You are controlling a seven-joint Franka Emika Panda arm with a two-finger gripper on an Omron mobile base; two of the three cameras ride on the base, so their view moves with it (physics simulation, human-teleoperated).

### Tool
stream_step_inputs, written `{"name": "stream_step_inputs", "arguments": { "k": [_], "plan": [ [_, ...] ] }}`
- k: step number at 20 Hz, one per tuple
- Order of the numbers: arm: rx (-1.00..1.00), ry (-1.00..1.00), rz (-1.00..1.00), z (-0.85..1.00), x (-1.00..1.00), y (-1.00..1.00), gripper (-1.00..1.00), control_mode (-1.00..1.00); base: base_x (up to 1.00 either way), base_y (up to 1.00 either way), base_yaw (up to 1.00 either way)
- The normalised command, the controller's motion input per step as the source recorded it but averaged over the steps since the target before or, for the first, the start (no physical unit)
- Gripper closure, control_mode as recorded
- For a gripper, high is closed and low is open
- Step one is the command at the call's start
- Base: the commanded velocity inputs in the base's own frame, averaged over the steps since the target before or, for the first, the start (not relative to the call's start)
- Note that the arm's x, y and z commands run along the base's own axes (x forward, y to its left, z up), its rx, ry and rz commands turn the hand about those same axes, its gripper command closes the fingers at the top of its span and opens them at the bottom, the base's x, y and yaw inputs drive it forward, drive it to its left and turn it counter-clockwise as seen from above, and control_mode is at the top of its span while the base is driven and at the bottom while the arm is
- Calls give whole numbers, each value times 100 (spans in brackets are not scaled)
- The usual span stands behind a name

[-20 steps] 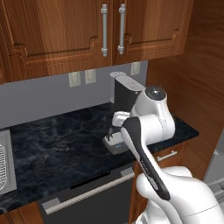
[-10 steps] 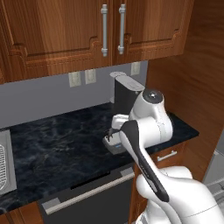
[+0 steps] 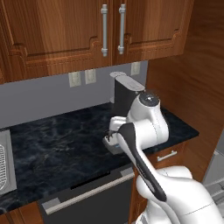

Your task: Take the fish from the fridge and place it on the digital scale on the counter by the fridge. Wait a few seconds for a reading, then move it to the plate on the dining counter.

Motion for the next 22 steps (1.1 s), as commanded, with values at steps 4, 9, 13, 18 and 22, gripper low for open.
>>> {"name": "stream_step_inputs", "arguments": {
  "k": [4,9,13,18,22],
  "plan": [
    [0,0,0,-10,21,8,-100,-100,0,0,0],
    [0,0,0,-10,23,8,-100,-100,0,0,0],
    [0,0,0,-14,25,7,-100,-100,0,0,0],
    [0,0,0,-16,23,4,-100,-100,0,0,0],
    [0,0,0,-16,21,2,-100,-100,0,0,0]
  ]
}}
